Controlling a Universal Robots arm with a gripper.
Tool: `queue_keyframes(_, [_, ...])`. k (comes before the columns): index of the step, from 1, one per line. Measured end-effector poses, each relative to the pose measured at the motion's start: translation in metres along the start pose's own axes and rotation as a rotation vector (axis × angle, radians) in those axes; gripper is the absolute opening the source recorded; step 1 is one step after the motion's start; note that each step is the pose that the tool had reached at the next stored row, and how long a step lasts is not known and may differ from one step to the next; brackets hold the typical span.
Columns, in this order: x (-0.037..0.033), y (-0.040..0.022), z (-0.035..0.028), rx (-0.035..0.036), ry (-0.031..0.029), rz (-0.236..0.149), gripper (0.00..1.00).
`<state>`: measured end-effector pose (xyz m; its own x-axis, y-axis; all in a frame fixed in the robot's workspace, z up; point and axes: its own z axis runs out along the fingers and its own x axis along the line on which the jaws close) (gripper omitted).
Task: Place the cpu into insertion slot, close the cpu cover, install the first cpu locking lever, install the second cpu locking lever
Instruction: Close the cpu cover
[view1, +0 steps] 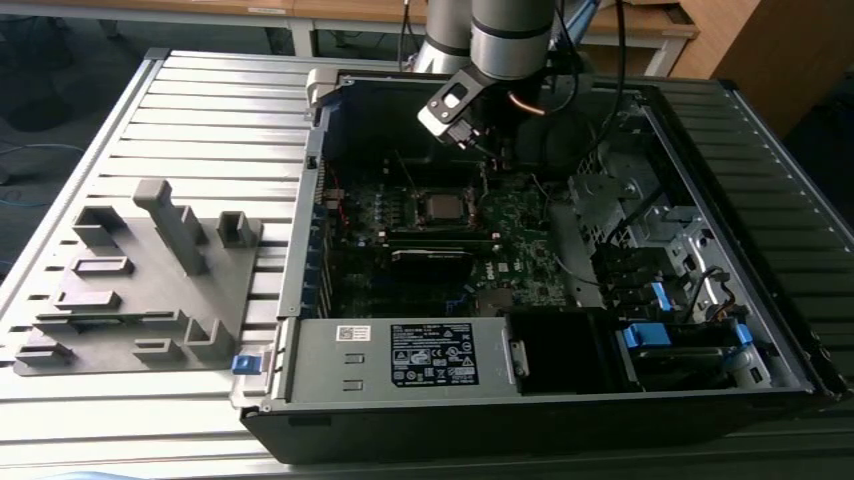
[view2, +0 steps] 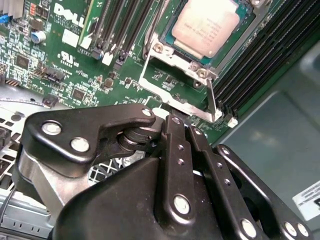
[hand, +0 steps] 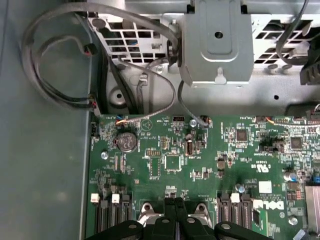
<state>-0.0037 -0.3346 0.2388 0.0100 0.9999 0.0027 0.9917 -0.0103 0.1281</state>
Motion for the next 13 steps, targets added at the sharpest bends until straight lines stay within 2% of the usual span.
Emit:
queue_keyframes(6, [-0.0001, -0.007, -0.001, -0.0109, -0.0001, 0.0, 0.11])
queue_keyframes(13, [-0.0001, -0.0138, -0.0018, -0.018, 0.0001, 0.0, 0.11])
